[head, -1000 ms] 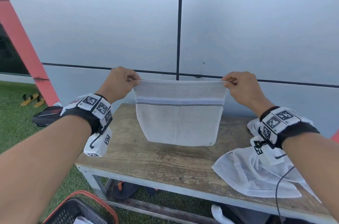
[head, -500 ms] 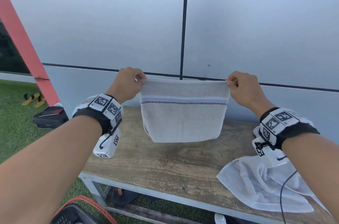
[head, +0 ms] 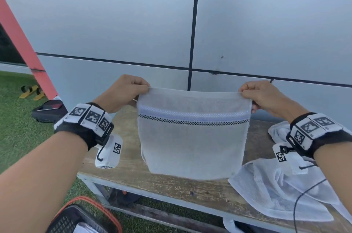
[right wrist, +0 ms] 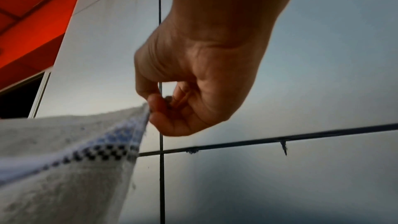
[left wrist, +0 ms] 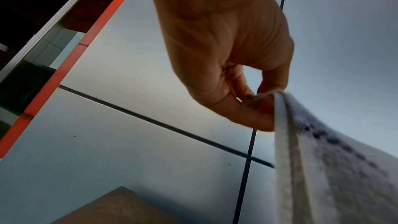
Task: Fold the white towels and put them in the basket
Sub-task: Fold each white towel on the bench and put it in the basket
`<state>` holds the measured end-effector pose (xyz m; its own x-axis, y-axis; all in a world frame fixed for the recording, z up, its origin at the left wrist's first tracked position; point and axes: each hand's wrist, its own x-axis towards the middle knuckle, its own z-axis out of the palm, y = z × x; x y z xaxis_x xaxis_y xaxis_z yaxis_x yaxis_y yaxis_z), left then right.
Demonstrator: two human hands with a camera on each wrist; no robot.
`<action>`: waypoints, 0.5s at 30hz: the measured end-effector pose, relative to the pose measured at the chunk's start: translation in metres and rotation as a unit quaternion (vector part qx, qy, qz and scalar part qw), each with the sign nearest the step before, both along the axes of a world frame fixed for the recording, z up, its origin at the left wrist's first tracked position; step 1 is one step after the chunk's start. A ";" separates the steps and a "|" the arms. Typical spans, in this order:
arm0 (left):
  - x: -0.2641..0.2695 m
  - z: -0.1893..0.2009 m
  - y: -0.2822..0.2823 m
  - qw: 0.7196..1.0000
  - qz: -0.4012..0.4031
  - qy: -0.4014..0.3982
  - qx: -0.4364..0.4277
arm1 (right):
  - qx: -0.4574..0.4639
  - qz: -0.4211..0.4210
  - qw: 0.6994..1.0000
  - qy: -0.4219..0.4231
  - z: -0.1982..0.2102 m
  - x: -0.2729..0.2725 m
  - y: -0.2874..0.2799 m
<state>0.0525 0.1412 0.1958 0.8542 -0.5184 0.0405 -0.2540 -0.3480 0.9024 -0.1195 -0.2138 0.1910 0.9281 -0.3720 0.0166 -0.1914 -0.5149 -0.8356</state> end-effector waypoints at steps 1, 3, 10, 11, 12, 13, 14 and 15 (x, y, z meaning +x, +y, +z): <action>0.002 -0.006 -0.003 1.000 0.008 0.005 0.017 | -0.010 -0.012 1.000 0.020 -0.006 0.005 -0.001; 0.011 -0.026 -0.010 0.998 0.023 0.004 0.052 | -0.038 -0.038 0.997 0.049 -0.024 0.015 0.000; 0.040 -0.135 -0.037 0.986 0.087 -0.039 0.139 | -0.083 -0.085 0.986 0.117 -0.126 0.055 0.000; 0.042 -0.148 -0.041 0.986 0.106 -0.020 0.125 | -0.100 -0.098 0.984 0.111 -0.136 0.056 0.005; 0.042 -0.160 -0.044 0.986 0.121 -0.011 0.113 | -0.117 -0.107 0.981 0.108 -0.143 0.056 0.012; 0.040 -0.169 -0.046 0.986 0.127 -0.013 0.111 | -0.125 -0.105 0.980 0.112 -0.149 0.056 0.018; 0.038 -0.179 -0.048 0.986 0.120 -0.019 0.115 | -0.123 -0.093 0.981 0.120 -0.154 0.055 0.025; 0.033 -0.185 -0.048 0.987 0.105 -0.024 0.116 | -0.119 -0.078 0.982 0.127 -0.158 0.052 0.030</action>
<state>0.0858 0.0930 0.0107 0.9435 -0.3309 -0.0150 -0.1958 -0.5937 0.7805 -0.0673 -0.1834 0.0326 0.8461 -0.5227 -0.1042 -0.4691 -0.6374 -0.6112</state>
